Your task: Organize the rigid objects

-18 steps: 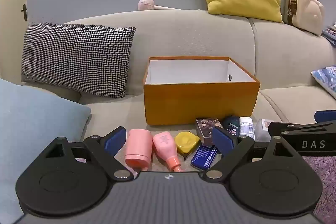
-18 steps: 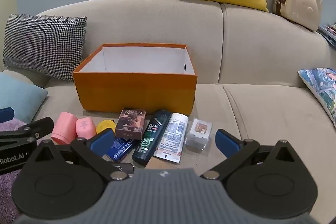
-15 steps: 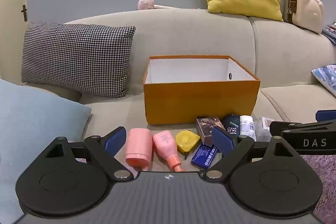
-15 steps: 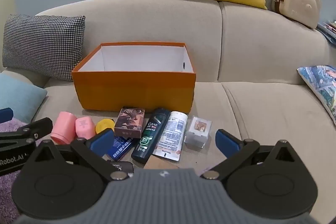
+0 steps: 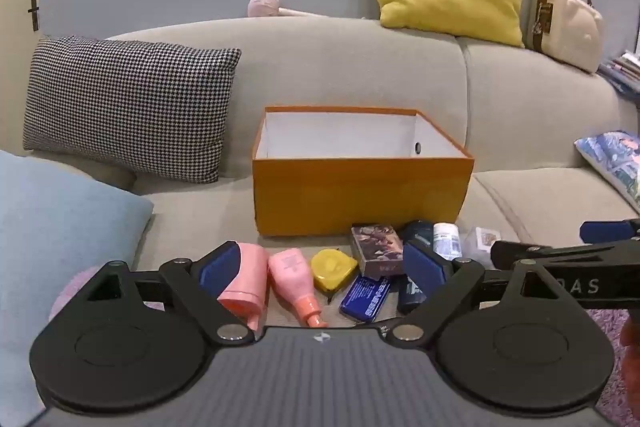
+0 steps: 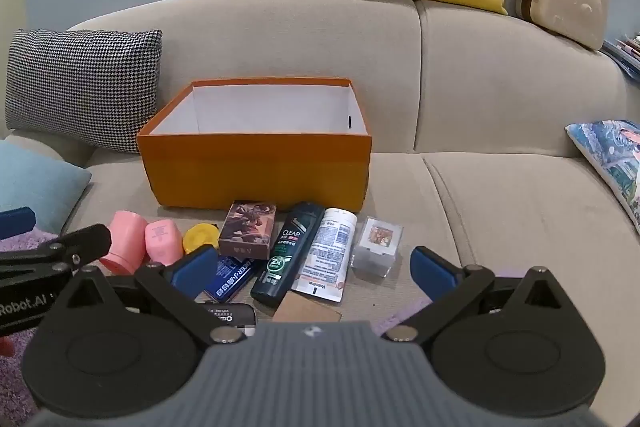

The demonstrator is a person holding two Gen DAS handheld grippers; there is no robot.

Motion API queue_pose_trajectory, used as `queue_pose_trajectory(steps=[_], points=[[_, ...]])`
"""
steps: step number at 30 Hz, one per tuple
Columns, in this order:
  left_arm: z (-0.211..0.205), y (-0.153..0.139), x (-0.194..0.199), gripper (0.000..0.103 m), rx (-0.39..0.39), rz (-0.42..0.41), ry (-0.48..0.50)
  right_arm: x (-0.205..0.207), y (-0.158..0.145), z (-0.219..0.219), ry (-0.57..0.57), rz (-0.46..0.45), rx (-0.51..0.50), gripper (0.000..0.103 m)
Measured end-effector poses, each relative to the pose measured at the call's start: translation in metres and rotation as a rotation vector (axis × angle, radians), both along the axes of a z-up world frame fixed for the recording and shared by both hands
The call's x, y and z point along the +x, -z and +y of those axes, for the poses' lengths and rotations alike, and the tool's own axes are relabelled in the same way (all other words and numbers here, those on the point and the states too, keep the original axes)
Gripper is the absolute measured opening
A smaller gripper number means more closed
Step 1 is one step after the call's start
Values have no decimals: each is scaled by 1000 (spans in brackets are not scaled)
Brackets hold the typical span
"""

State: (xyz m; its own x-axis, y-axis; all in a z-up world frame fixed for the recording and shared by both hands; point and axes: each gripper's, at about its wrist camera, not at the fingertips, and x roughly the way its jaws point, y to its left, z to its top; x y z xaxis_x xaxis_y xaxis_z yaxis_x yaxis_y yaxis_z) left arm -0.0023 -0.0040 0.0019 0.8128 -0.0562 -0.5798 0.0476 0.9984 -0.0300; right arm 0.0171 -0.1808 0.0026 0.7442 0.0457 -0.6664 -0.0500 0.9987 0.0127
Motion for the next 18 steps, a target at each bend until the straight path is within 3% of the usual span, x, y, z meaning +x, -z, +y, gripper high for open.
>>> queue_pose_trajectory(steps=[18], points=[[-4, 2, -1, 103, 13, 11, 14, 1, -2, 3, -10, 15, -14, 102]])
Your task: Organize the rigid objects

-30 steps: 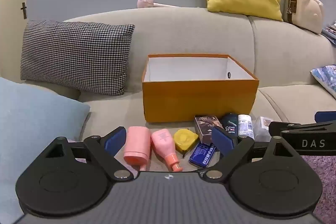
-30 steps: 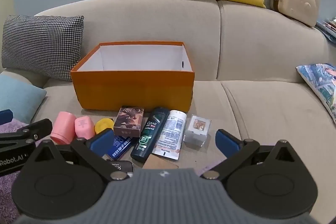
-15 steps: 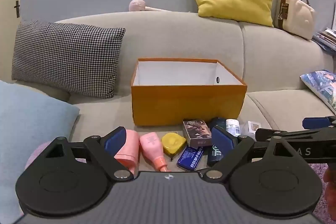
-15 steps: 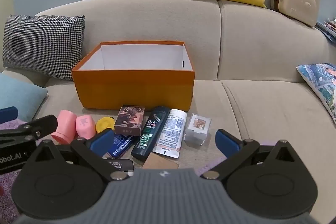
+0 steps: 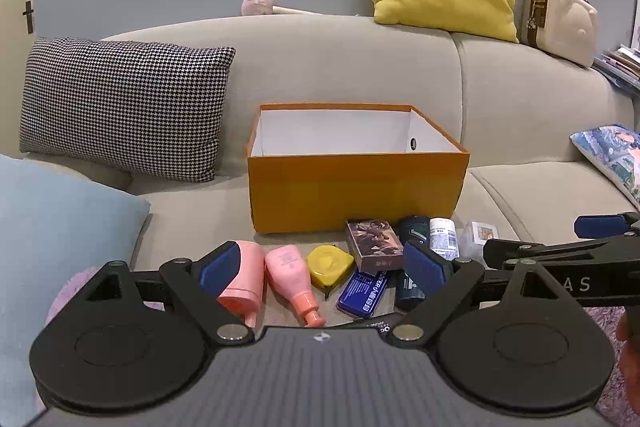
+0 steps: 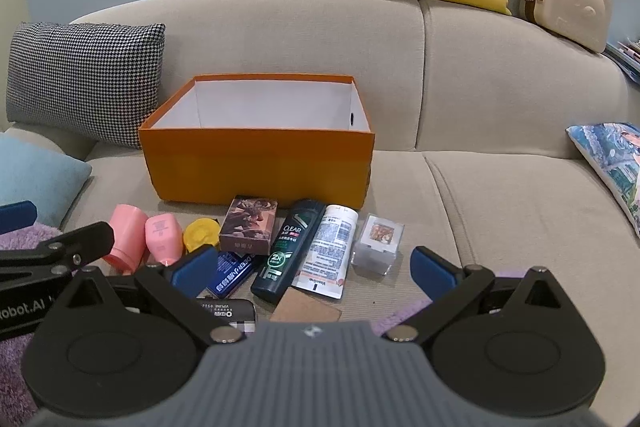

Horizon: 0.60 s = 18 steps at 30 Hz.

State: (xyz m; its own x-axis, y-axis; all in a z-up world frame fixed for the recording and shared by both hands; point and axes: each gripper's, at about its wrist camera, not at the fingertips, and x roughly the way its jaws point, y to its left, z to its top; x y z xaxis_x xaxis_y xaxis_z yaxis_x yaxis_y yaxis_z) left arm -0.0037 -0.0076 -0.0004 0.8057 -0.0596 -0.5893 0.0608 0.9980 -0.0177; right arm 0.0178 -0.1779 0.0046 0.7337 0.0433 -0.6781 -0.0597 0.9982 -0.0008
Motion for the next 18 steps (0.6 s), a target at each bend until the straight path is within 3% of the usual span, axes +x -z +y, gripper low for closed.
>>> queue_pose_trajectory(steps=[18], points=[[4, 2, 1, 103, -4, 18, -5, 2, 2, 2, -5, 20, -4, 102]])
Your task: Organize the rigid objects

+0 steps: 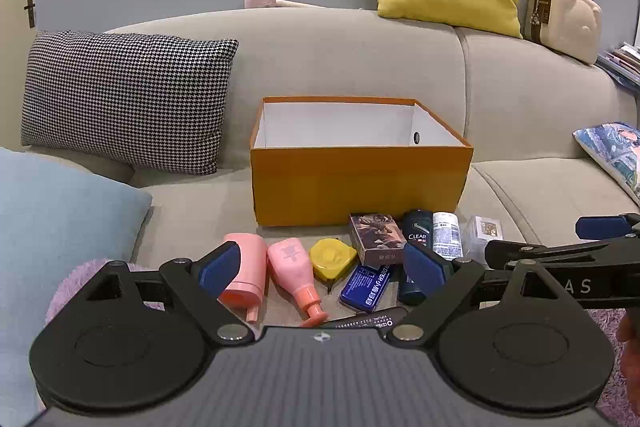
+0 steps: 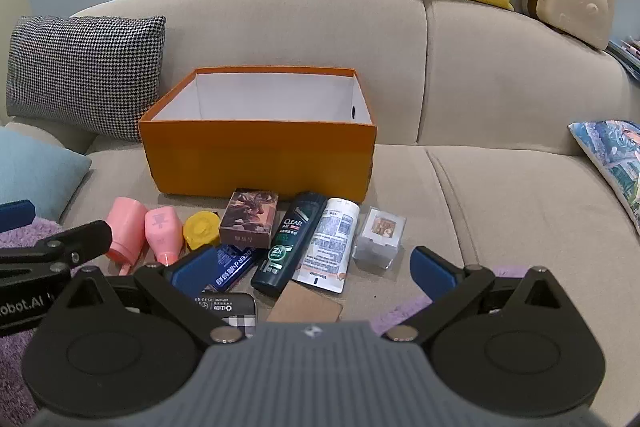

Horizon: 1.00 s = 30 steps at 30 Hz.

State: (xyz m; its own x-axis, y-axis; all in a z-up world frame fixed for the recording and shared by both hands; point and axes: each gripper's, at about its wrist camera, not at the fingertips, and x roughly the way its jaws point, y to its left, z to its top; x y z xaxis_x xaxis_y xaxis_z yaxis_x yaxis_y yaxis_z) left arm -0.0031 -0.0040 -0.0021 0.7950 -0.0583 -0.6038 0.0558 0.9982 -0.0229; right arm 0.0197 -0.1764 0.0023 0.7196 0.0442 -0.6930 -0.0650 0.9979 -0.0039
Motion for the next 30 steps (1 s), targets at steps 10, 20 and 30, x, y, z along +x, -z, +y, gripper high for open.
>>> queue_pose_trajectory(steps=[10, 20, 30], points=[[0, 2, 1, 103, -3, 11, 1, 1, 1, 1, -4, 10, 0, 102], [2, 14, 6, 92, -22, 78, 54, 8, 16, 1, -10, 75, 29, 102], [4, 36, 12, 91, -48, 125, 109, 22, 40, 4, -44, 170, 59, 86]])
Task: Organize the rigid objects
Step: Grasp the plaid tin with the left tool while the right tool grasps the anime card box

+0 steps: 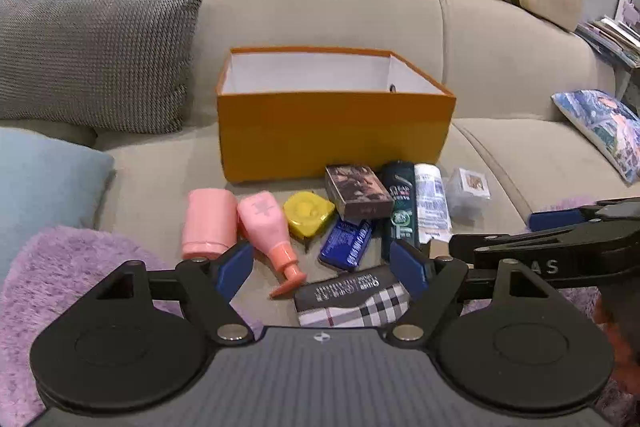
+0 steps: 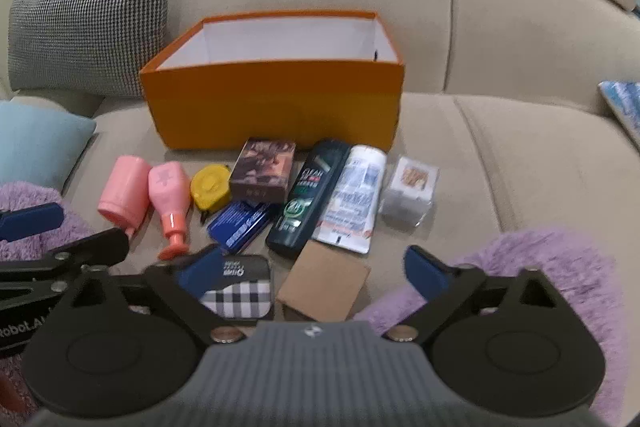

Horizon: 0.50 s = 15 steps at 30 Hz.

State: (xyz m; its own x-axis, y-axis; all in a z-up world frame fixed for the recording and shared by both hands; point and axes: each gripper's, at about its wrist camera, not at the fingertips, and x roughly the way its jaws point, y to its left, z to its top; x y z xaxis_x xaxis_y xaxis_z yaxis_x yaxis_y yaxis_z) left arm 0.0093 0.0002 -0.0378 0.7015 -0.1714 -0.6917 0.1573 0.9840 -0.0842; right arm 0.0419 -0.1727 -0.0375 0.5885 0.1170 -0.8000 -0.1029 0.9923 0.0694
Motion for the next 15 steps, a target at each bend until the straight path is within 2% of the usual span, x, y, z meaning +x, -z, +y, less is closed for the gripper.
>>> queue_pose_trajectory(steps=[4, 5, 7, 8, 12, 15], points=[[4, 9, 7, 88, -39, 65, 49, 7, 12, 2, -26, 56, 29, 72], [4, 11, 9, 85, -47, 89, 69, 9, 15, 3, -38, 72, 37, 70], [5, 17, 13, 79, -57, 137, 115, 12, 21, 5, -58, 104, 53, 55], [5, 20, 15, 75, -55, 158, 136, 14, 25, 6, -67, 125, 65, 52], [3, 31, 19, 72, -25, 199, 212, 22, 39, 9, -79, 184, 94, 48], [-2, 35, 22, 75, 38, 179, 277, 30, 49, 9, -66, 225, 107, 48]])
